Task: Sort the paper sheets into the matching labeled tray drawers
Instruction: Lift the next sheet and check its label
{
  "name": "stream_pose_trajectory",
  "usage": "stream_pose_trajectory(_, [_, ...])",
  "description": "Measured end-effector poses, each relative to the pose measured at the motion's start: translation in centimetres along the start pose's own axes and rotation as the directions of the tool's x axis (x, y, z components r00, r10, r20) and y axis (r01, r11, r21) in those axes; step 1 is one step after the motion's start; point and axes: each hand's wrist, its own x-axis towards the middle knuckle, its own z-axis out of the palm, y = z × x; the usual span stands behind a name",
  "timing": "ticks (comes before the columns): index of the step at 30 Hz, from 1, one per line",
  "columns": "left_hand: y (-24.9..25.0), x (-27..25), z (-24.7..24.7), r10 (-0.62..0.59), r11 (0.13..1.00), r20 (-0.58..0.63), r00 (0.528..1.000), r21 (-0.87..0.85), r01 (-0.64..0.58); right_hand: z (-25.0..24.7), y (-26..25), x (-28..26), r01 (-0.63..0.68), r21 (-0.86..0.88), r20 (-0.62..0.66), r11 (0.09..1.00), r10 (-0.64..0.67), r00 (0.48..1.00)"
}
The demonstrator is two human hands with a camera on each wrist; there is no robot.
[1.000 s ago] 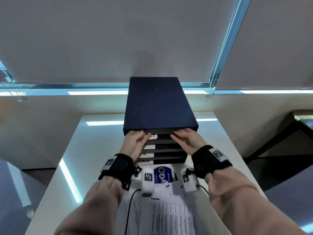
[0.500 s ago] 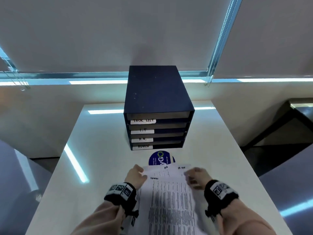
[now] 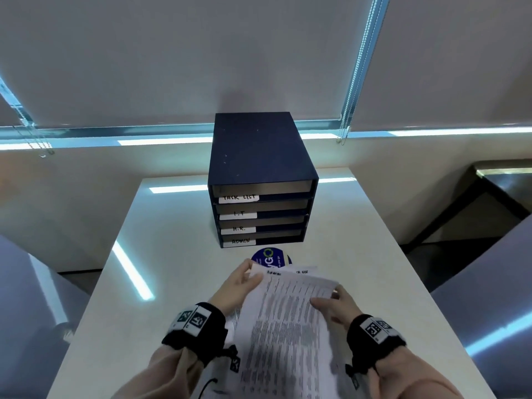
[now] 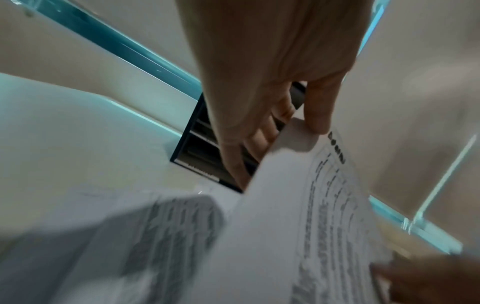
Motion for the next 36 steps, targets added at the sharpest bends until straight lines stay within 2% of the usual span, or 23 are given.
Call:
stream_pose_trajectory(2, [1.2,0.0,-0.6,-0.038,0.983,-0.088,0.995,-0.18,0.022,0.3,-0.3,-0.6,0.001,-0.008,0.142,1.0,0.0,0.99])
stream_pose_trajectory(4, [2.2,0.5,-1.6,-0.051,0.977,-0.17,0.984,-0.213,0.014,0.4,-0.1,-0.6,-0.012,-0.009,0.244,1.0,0.014,0.97])
stream_pose_trajectory(8, [4.0,1.3,-3.6,-0.111,0.903,-0.237,0.965,-0.43,-0.002,0.2,0.5,-1.4,-0.06,0.089,0.351,0.994,0.025,0.936])
stream_pose_trajectory(11, [4.5,1.5,-4.5,-0.152,0.873,-0.268,0.951,-0.488,0.002,-0.2,0.5,-2.5,-0.058,0.142,0.426,0.988,-0.008,0.905])
stream_pose_trajectory(19, [3.0,1.6,-3.6,-0.246,0.822,-0.309,0.919,-0.569,0.028,-0.8,0.5,-3.4,-0.052,0.123,0.431,0.991,-0.006,0.902])
stream_pose_trajectory(26, [1.9,1.8,-3.7,-0.294,0.802,-0.305,0.906,-0.595,0.059,-0.6,0.8,-3.0,-0.11,0.161,0.399,0.981,0.037,0.916])
stream_pose_trajectory(30, [-0.4,1.4,-3.3,-0.401,0.749,-0.266,0.877,-0.646,0.147,0.1,2.7,-0.2,-0.09,0.123,0.311,0.988,0.048,0.949])
stream_pose_trajectory(32, [-1.7,0.9,-2.7,-0.443,0.732,-0.184,0.877,-0.639,0.235,0.3,3.2,1.5,-0.064,0.076,0.258,0.995,0.042,0.965])
stream_pose_trajectory(34, [-3.0,0.2,-2.4,-0.493,0.727,-0.109,0.863,-0.597,0.339,1.1,2.2,2.5,-0.091,0.054,0.218,0.994,0.077,0.973])
stream_pose_trajectory(36, [-4.4,-0.1,-2.5,-0.525,0.735,-0.085,0.847,-0.548,0.4,2.2,-0.3,2.7,-0.123,0.056,0.195,0.991,0.109,0.975])
